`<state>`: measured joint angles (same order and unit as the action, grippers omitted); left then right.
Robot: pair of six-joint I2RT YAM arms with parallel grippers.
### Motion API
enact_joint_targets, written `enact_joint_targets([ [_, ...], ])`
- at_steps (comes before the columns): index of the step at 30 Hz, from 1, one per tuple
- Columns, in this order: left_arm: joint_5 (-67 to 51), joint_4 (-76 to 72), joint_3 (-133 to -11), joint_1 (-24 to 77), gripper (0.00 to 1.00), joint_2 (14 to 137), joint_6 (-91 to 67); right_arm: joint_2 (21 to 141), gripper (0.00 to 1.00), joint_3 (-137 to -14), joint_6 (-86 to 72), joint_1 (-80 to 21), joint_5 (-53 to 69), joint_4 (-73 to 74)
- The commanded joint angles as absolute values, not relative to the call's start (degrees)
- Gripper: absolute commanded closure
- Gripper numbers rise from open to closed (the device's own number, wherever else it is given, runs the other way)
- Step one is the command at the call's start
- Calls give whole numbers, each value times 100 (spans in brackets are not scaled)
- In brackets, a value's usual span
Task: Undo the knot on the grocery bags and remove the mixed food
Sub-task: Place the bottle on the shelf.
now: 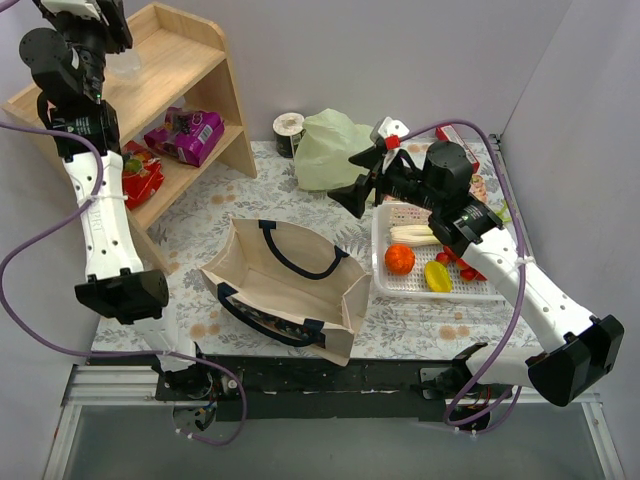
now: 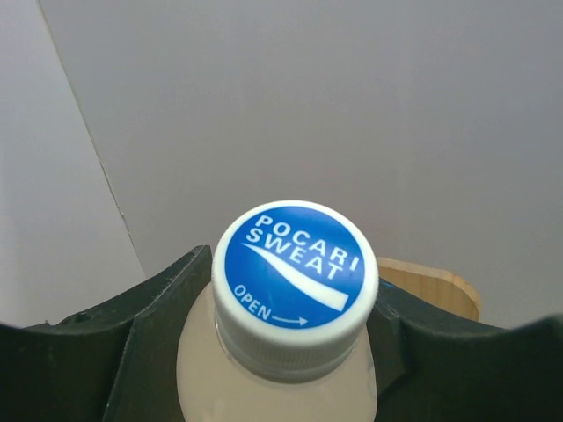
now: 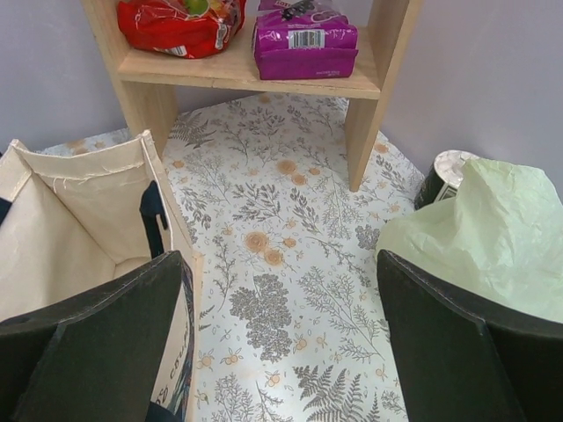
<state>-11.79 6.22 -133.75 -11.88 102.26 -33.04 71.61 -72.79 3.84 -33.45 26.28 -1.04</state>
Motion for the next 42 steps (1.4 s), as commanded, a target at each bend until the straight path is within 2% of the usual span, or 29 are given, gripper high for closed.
enact_joint_targets([
  [1, -976, 685, -13150, -1204, 100, 9282, -3287, 7093, 3, -7242, 290, -3331, 2672, -387],
  [8, -967, 1063, -12735, -1204, 100, 8956, -3411, 7014, 3, -7137, 264, -3331, 2707, -387],
  [15, -1046, 1766, -13535, -1213, 100, 9624, -3375, 6996, 3, -7146, 299, -3331, 2698, -352],
  [16, -1037, 1740, -13526, -1213, 82, 9641, -3401, 6979, 3, -7154, 316, -3331, 2690, -343],
  [18, -976, 1531, -13387, -1213, 58, 9650, -3419, 6952, 3, -7146, 360, -3331, 2672, -290],
  [19, -932, 1486, -13377, -1213, 40, 9676, -3402, 6926, 3, -7137, 369, -3331, 2654, -273],
  [20, -906, 1442, -13386, -1204, 35, 9712, -3384, 6908, 3, -7111, 378, -3331, 2646, -255],
  [23, -809, 1371, -13465, -1213, 25, 9861, -3340, 6882, 3, -7075, 404, -3331, 2646, -229],
  [26, -817, 1292, -13439, -1204, 20, 9949, -3305, 6873, 3, -7066, 404, -3331, 2646, -229],
  [40, -616, 1011, -12841, -1213, 11, 9695, -3243, 6926, 3, -7058, 378, -3331, 2716, -264],
  [42, -528, 1002, -12771, -1213, 4, 9598, -3252, 6926, 3, -7066, 378, -3331, 2681, -246],
])
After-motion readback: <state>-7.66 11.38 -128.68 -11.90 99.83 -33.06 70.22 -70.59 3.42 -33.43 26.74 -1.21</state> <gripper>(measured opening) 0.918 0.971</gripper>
